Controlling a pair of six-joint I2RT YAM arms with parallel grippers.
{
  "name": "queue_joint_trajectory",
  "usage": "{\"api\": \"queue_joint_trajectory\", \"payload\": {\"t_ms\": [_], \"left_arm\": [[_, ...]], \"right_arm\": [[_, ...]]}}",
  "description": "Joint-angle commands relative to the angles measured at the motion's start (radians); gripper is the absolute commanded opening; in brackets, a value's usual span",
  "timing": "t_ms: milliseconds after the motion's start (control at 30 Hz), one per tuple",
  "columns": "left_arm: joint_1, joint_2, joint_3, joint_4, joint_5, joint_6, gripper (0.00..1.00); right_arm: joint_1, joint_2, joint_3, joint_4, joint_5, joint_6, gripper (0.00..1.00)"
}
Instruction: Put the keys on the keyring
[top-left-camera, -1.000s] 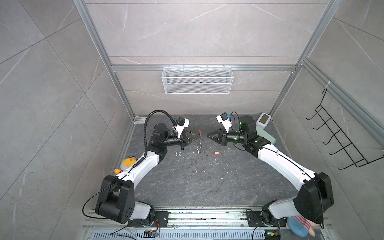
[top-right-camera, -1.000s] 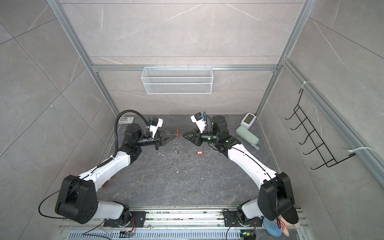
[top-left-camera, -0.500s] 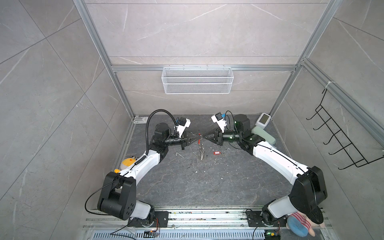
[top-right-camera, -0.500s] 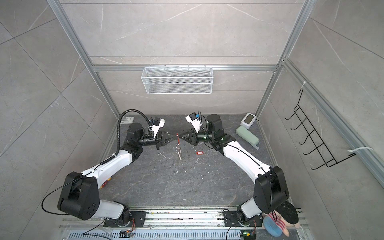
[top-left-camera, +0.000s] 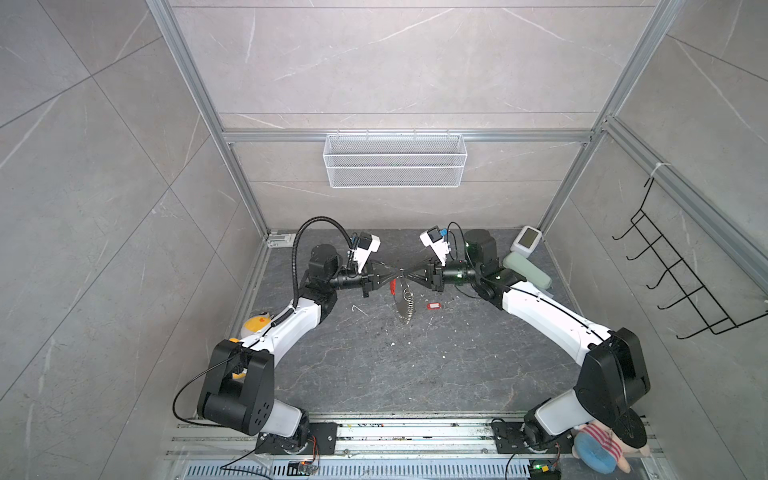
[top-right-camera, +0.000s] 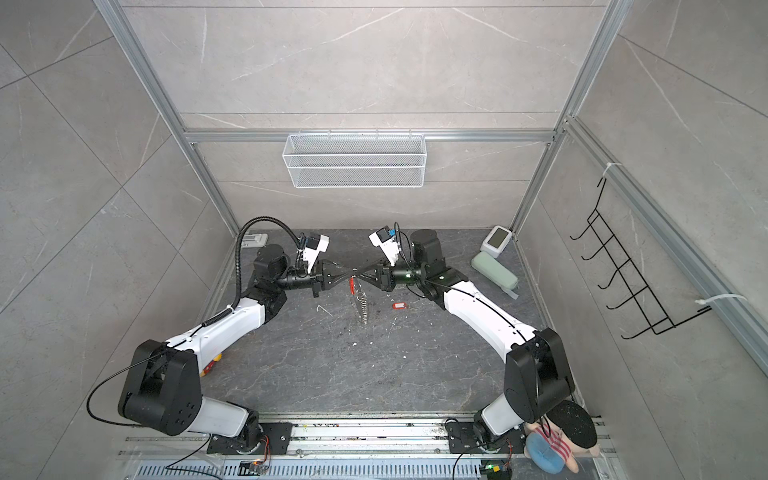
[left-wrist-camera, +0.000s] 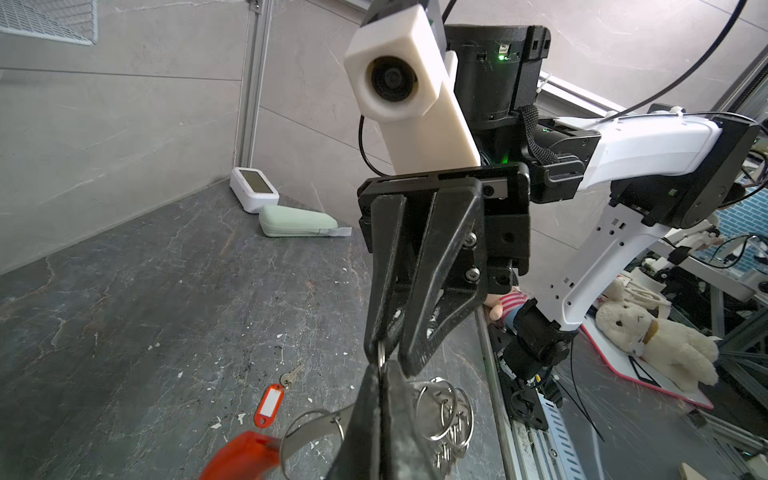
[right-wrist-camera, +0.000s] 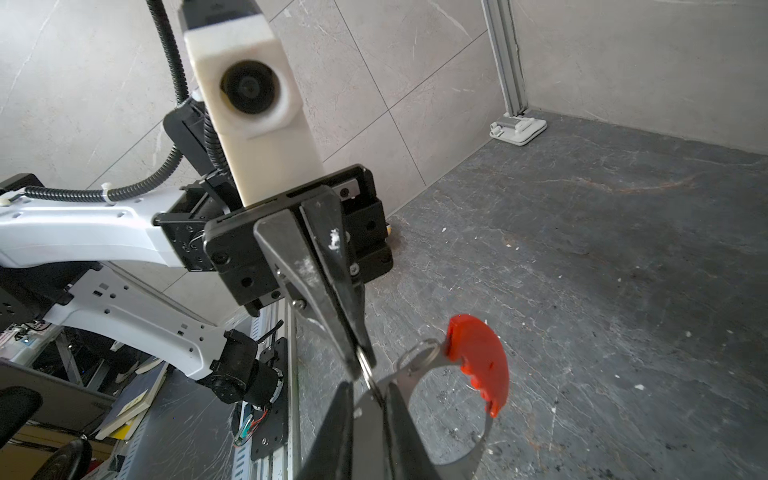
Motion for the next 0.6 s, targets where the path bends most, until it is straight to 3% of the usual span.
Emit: {"api": "queue_joint_trajectory", "payload": {"t_ms": [0,567], "left_arm": [[0.004,-0.002,0.045,0.066,0.034,-0.021,0.00],[0.005,0.003,0.036,0.111,0.050,-0.064,0.00]], "right_arm": [[0.008,0.019,0.025,0.040,-0.029,0.019,0.18],[0.032,0.040,0.040,0.107,-0.049,0.069,0.13]]}}
